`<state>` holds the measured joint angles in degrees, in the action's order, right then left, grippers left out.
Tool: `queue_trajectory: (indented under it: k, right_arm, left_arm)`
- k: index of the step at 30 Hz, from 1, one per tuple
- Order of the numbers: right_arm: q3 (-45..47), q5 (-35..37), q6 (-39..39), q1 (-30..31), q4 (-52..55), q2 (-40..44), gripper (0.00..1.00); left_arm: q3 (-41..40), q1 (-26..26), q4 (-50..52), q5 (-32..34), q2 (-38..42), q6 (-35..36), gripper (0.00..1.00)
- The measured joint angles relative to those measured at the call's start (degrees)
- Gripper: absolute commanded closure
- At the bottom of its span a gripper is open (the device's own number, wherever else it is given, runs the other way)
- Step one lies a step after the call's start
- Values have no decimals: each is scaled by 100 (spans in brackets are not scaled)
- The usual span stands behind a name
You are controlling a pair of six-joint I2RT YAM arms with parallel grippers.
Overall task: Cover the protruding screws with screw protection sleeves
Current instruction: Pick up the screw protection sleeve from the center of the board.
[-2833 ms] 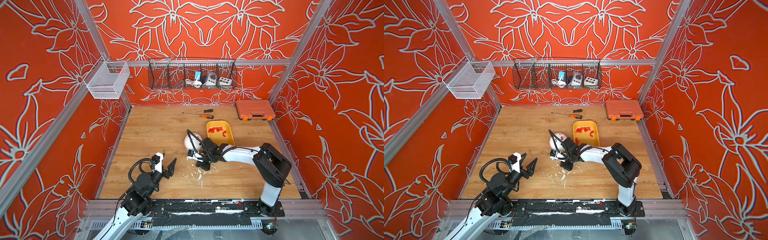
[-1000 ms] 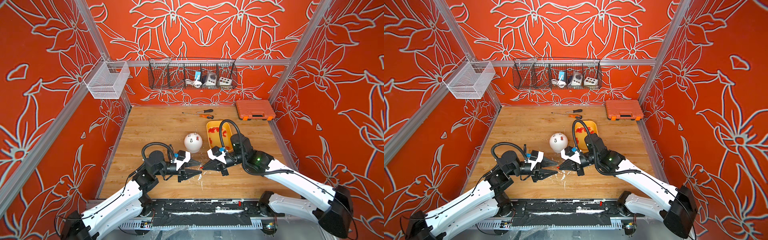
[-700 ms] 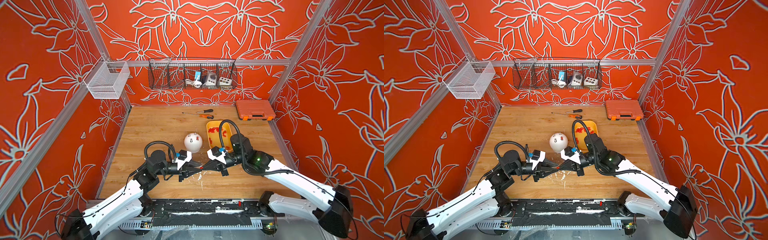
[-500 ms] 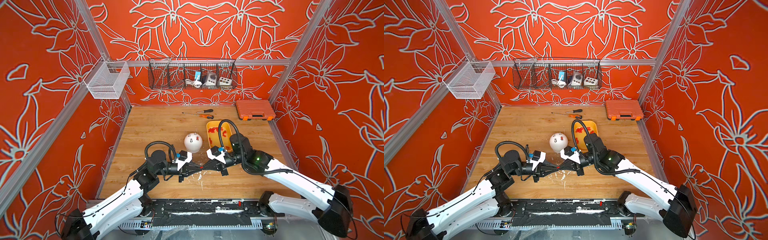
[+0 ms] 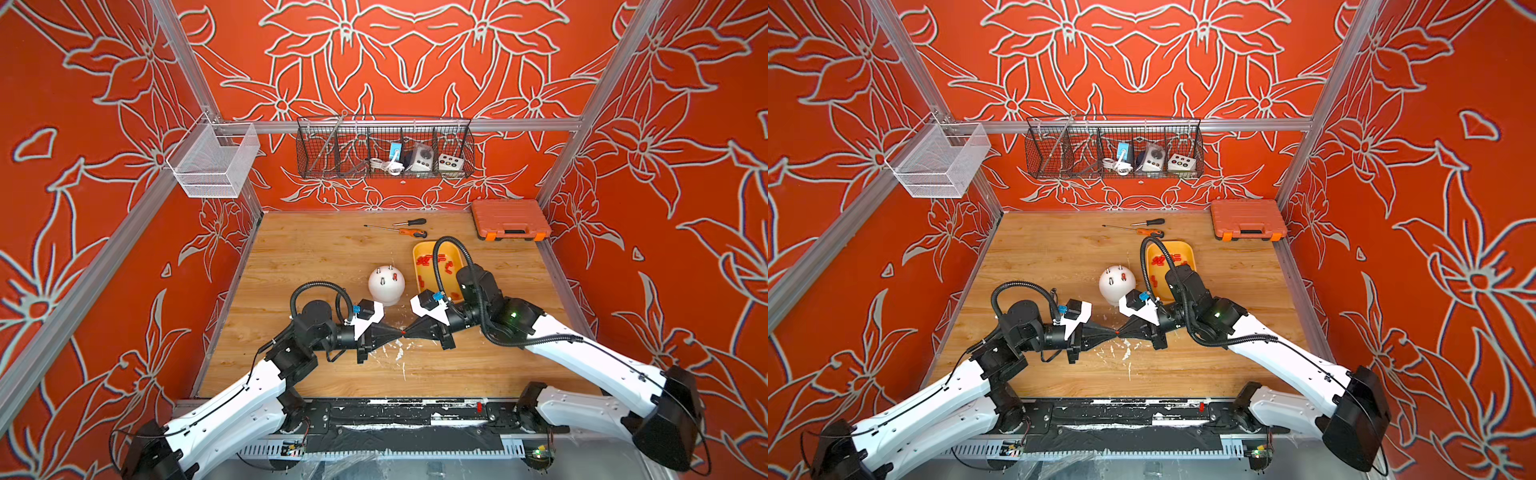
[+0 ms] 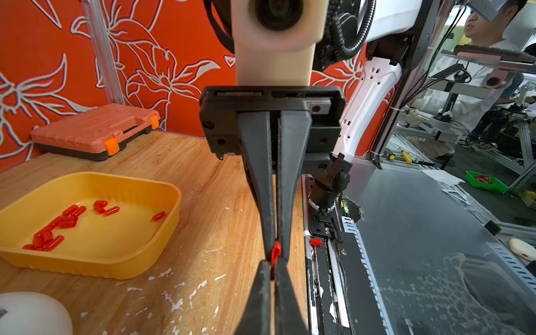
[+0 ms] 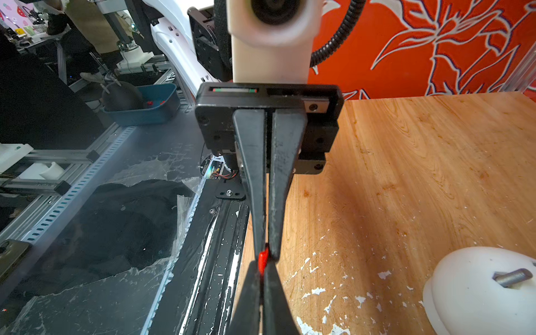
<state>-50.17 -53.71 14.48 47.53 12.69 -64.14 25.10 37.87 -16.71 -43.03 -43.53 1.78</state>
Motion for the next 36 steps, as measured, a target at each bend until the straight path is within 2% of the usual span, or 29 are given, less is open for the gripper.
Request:
queue_trajectory:
  k: [4,7,9,14,20,28,33,36]
  right_arm:
    - [-57,229,-114,11,-52,11,49]
    - [-31,634,-258,11,-328,83,45]
    - [66,852,-380,-33,-625,229,44]
    - [535,1189,-1003,-444,-1685,522,43]
    - [881,1145,-2494,-1281,-3176,79,48]
    - [981,859,-4642,-1314,-5696,-935,50]
    - [949,463,-6151,-1311,-7737,-2157,48]
    - [905,278,-6610,-1248,-8253,-2636,46]
  left_arm:
    - [-2,-24,-42,623,70,-210,100]
    - [-37,-262,-264,894,212,-575,100]
    - [-85,-654,-535,920,256,-960,100]
    - [-114,-1443,-1331,680,-138,-2009,100]
    - [-116,-1644,-2245,219,-817,-3012,100]
    - [-116,-1657,-2791,42,-1075,-3442,100]
    - [-116,-1657,-2844,39,-1036,-3440,100]
    - [-116,-1657,-2793,48,-927,-3401,100]
